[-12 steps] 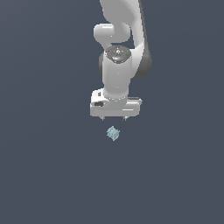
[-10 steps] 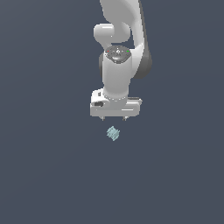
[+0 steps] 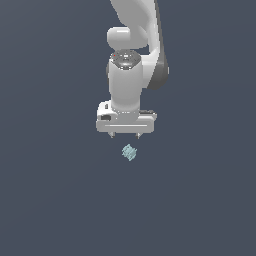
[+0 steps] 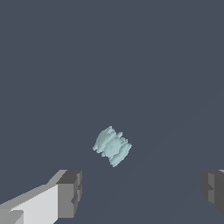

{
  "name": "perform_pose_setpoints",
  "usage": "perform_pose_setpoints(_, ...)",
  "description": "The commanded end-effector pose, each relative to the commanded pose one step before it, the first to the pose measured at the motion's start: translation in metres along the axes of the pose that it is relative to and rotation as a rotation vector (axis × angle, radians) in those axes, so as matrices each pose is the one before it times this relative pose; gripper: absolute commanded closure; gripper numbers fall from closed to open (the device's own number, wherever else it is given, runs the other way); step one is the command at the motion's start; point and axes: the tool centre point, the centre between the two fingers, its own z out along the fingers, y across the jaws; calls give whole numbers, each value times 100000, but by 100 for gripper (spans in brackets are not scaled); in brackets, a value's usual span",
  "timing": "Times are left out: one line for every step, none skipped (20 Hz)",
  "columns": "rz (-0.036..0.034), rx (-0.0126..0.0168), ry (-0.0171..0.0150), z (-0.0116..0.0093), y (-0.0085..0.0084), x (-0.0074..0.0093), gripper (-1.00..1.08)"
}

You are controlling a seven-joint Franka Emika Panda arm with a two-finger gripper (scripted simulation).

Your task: Pick up the object and move it to a goal position.

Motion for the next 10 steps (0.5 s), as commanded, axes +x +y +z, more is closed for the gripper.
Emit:
perform_pose_setpoints(206,46,125,-39,87,34,-92)
perform_pose_setpoints(-197,-12,-64,27,-66,-17,-92)
perform_pose_setpoints(-237,-9,-33,25,-27,-8,-92)
perform_pose_setpoints(-316,-9,-18,30,-1,-3,-92)
perform_pose_setpoints(-436,-11,-17,41,7,-1,-92)
perform_pose_setpoints(-581,-14,-24,54,6,-2,-92)
perform_pose_setpoints(-733,-18,-36,69,2,-4,-92)
perform_pose_setpoints(-891,-22,-49,85,-6,-6,-92)
perform_pose_setpoints(-1038,-24,-60,99,-9,-8,-92)
perform_pose_setpoints(-1184,-26,-70,113,-14,-10,-92)
